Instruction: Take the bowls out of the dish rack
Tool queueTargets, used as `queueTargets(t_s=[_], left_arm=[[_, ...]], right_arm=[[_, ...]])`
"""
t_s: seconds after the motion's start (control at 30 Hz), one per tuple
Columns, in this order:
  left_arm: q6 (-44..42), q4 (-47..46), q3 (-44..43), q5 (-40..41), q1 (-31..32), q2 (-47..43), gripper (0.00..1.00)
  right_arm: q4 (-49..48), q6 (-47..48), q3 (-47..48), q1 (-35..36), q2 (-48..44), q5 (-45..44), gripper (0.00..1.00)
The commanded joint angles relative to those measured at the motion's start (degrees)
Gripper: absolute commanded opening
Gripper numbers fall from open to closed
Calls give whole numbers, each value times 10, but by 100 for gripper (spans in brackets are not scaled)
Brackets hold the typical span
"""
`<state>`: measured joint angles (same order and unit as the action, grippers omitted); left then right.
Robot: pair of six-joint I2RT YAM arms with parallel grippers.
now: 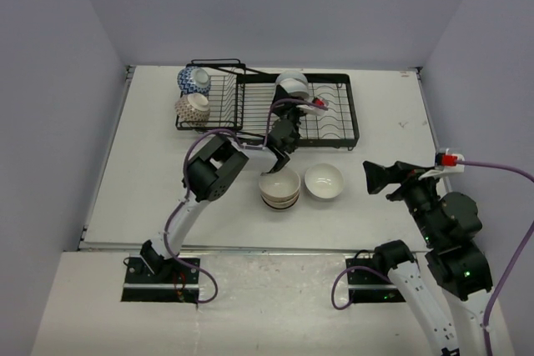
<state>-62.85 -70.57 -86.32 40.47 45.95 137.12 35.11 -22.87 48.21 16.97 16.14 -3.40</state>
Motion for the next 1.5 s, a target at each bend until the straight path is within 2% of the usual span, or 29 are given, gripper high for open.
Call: queueTargets(t_s=[0.0,0.23,0.33,0.4,0.43,0.47,0.5,0.53,0.57,0.63,0.67,0.7,0.73,0.77,0.87,0.93,1.03,1.1,1.13,1.3,1.4,1.43,1.47], left_arm=[[-6,-84,-8,10,6,-69,0],[11,-69,4,34,19,-113,0],[47,-21,-3,57,36,-149,0],[97,131,-25,68,43,-181,0],[127,176,-42,75,47,-192,0],[189,215,-45,76,55,-207,0],[226,318,-52,72,60,-222,0],[262,369,-76,74,63,-248,0],[344,486,-93,78,72,-260,0],[433,611,-157,79,82,-287,0],[535,773,-190,72,83,-291,0],[589,849,-225,55,84,-294,0],[679,905,-267,35,84,-299,0],[706,977,-276,-20,84,-306,0],[794,1035,-256,-106,86,-347,0],[829,1028,-213,-147,86,-384,0],[848,1033,-198,-192,88,-401,0],[855,1035,-194,-215,90,-403,0],[858,1035,-193,-219,95,-404,0],[863,1041,-176,-208,105,-409,0],[864,1036,-168,-214,106,-413,0],[864,1035,-167,-216,107,-413,0],[864,1033,-168,-217,108,-413,0]], right_arm=[[-16,11,-6,0,12,9,99],[-17,12,-6,0,19,8,99],[-17,8,-2,0,30,7,99],[-16,2,1,0,38,6,99],[-17,-1,2,0,41,2,99],[-16,-4,3,0,43,0,99],[-18,-13,5,0,49,-1,99],[-22,-16,6,0,52,-2,99],[-24,-20,6,-1,56,2,99],[-35,-31,10,0,73,7,99],[-40,-36,11,0,84,15,99],[-56,-38,11,0,110,22,99],[-56,-40,16,0,127,25,99],[-55,-42,32,1,144,27,99],[-58,-43,61,15,188,5,99],[-53,-38,80,28,215,-20,99],[-23,-24,130,85,267,-102,98],[-17,-17,156,111,292,-119,95],[-15,-16,163,113,304,-115,89],[-19,-17,177,121,346,-129,77],[-10,-13,181,121,378,-142,61],[-8,-13,181,121,387,-144,44],[-8,-13,180,122,394,-149,37]])
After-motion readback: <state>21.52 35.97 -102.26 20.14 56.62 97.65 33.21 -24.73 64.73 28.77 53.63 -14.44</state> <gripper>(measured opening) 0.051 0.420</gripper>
